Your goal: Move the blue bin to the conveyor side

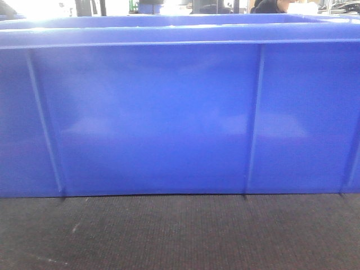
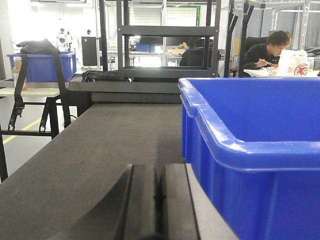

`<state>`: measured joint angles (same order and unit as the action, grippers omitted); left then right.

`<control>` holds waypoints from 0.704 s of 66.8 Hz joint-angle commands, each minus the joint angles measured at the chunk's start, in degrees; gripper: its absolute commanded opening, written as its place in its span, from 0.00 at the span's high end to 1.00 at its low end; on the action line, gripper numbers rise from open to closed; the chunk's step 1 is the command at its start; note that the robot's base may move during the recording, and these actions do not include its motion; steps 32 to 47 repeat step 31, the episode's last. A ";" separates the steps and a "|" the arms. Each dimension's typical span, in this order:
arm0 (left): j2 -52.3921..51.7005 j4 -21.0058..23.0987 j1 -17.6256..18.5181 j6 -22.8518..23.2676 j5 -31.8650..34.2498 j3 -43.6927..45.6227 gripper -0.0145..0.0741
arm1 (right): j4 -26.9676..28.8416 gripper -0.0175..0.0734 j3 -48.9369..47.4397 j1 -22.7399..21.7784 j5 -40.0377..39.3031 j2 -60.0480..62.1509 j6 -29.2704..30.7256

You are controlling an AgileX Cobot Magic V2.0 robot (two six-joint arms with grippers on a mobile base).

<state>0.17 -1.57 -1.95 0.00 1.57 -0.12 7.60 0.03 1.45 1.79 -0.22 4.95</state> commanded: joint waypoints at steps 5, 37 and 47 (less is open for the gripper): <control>-0.17 0.25 -0.20 0.00 0.96 0.12 0.85 | 0.46 0.89 -0.03 -0.35 -1.79 0.22 0.52; -0.17 0.25 -0.20 0.00 0.96 0.12 0.85 | 0.46 0.89 -0.03 -0.35 -1.79 0.22 0.52; -0.17 0.25 -0.20 0.00 0.96 0.12 0.85 | 0.46 0.89 -0.03 -0.35 -1.79 0.22 0.52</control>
